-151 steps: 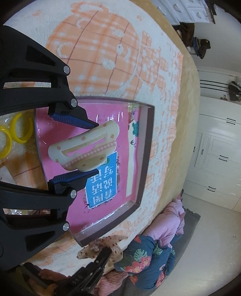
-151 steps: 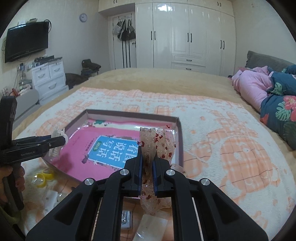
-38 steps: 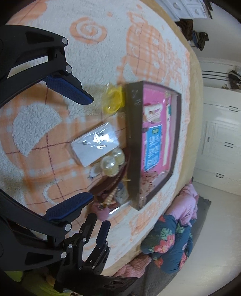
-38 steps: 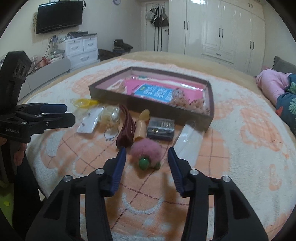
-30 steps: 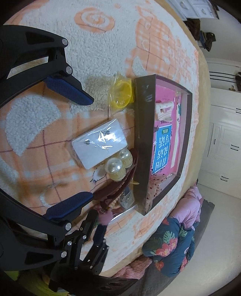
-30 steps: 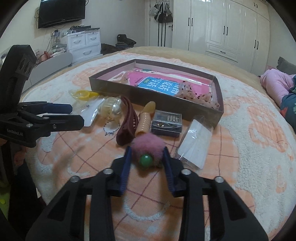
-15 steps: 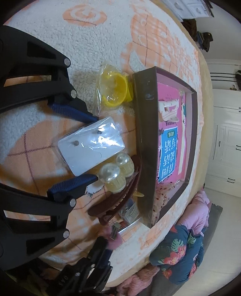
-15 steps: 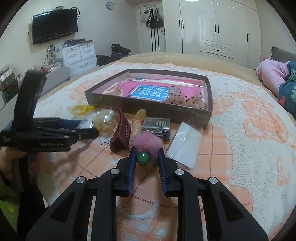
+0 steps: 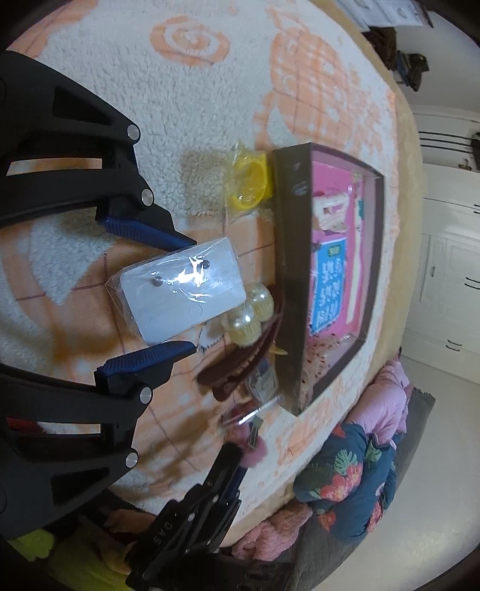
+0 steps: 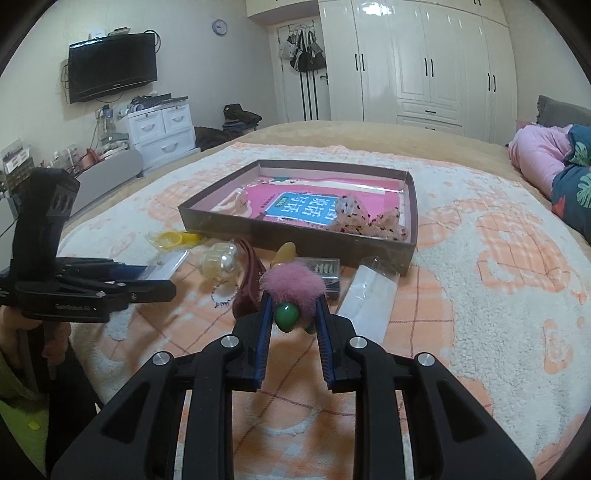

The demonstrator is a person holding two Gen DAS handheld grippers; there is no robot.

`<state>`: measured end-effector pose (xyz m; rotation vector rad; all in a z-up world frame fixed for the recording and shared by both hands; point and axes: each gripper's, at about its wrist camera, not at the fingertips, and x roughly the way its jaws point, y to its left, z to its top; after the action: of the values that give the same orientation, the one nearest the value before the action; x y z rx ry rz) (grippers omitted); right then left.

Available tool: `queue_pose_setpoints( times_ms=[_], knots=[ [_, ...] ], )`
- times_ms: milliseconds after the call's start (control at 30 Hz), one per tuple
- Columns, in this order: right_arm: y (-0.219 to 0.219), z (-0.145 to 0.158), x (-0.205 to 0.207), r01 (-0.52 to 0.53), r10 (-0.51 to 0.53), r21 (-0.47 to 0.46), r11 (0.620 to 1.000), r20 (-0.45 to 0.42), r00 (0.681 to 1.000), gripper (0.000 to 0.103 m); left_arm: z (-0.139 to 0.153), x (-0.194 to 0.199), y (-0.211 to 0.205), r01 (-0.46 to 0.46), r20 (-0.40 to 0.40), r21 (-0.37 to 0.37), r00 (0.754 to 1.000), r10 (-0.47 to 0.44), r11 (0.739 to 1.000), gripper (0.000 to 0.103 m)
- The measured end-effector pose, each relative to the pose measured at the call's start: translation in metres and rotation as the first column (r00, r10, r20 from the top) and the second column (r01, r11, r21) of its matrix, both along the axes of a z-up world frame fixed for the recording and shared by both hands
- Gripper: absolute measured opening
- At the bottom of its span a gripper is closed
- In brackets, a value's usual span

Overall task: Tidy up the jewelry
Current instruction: 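Grasp the clear card bag with the left gripper while the right grasps the pink pompom clip, then lower the clear bag into the tray with the left gripper while the right places the pompom clip there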

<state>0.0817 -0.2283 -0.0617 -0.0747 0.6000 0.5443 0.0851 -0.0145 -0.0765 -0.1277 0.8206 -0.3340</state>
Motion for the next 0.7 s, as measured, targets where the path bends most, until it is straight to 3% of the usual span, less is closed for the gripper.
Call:
queue_pose_setpoints(
  times_ms=[300, 700],
  knots=[
    [0.009, 0.011, -0.008, -0.022, 0.022, 0.008, 1.000, 0.030, 0.999, 0.022, 0.026, -0.011, 0.016, -0.043, 0.082, -0.002, 0.996, 0.043, 0.999, 0.040],
    [0.015, 0.024, -0.007, -0.018, 0.017, 0.007, 1.000, 0.071, 0.997, 0.022, 0.044, -0.005, 0.046, -0.133, 0.132, -0.029, 0.982, 0.136, 0.991, 0.040]
  ],
)
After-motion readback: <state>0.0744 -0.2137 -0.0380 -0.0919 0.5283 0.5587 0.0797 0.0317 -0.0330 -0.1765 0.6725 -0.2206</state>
